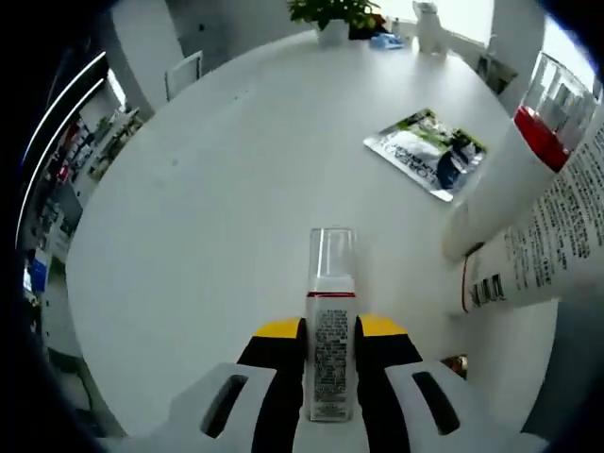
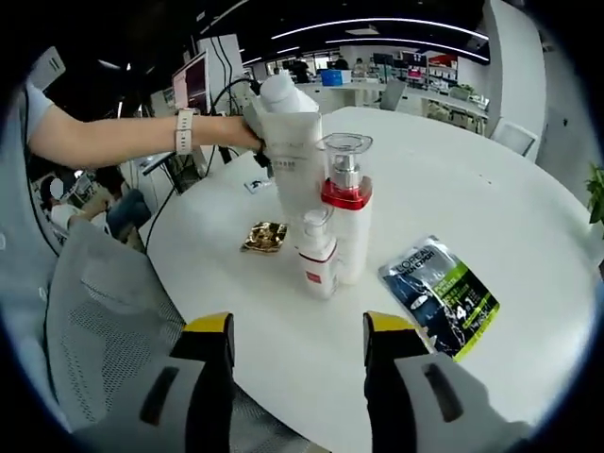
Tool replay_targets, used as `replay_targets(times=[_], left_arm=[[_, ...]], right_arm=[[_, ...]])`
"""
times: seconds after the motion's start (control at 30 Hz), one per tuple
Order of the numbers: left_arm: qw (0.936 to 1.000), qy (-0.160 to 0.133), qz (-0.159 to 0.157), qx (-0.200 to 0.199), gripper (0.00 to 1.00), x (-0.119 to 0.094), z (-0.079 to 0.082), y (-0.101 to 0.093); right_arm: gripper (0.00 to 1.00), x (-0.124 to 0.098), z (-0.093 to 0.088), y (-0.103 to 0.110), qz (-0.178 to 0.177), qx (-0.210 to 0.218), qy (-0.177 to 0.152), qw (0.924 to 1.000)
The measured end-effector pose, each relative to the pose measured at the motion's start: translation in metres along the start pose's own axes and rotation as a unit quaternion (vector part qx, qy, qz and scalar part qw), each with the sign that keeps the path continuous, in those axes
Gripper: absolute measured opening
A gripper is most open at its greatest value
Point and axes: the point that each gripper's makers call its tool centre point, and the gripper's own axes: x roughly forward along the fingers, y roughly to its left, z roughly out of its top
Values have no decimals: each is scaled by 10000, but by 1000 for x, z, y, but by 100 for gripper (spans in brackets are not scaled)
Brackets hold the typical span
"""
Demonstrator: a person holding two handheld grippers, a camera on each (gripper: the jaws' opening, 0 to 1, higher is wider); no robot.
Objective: Arrange the skincare products in the storage area until every visible bottle or jar stands upright without overlapping.
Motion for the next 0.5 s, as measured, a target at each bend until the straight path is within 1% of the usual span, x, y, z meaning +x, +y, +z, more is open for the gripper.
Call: replay_targets(times=[0.13, 0.2, 0.3, 0.33, 0.37, 0.43, 0.47, 0.5], left_arm=[[9998, -103, 134, -122, 17, -13, -10, 3], [9993, -241, 163, -245, 17, -21, -12, 1], [9987, -353, 191, -330, 17, -30, -14, -2], [9982, -414, 228, -360, 17, -34, -15, -3], [9981, -414, 229, -397, 17, -37, -17, -5], [9967, -557, 268, -524, 17, -44, -19, -7], [9951, -666, 256, -687, 17, -47, -19, -10], [9945, -709, 240, -731, 17, -49, -21, -11]], right_arm=[[51, -1, 4, 6, 107, -16, -78, 9999], [48, -3, 9, 7, 84, -38, -210, 9997], [48, -3, 12, 12, 135, -26, -243, 9996], [47, -3, 12, 14, 152, -51, -236, 9996], [46, -3, 12, 16, 166, -66, -231, 9996], [45, -4, 15, 18, 148, -110, -323, 9993], [44, -4, 15, 20, 194, -56, -322, 9993], [44, -5, 17, 21, 194, -32, -359, 9992]])
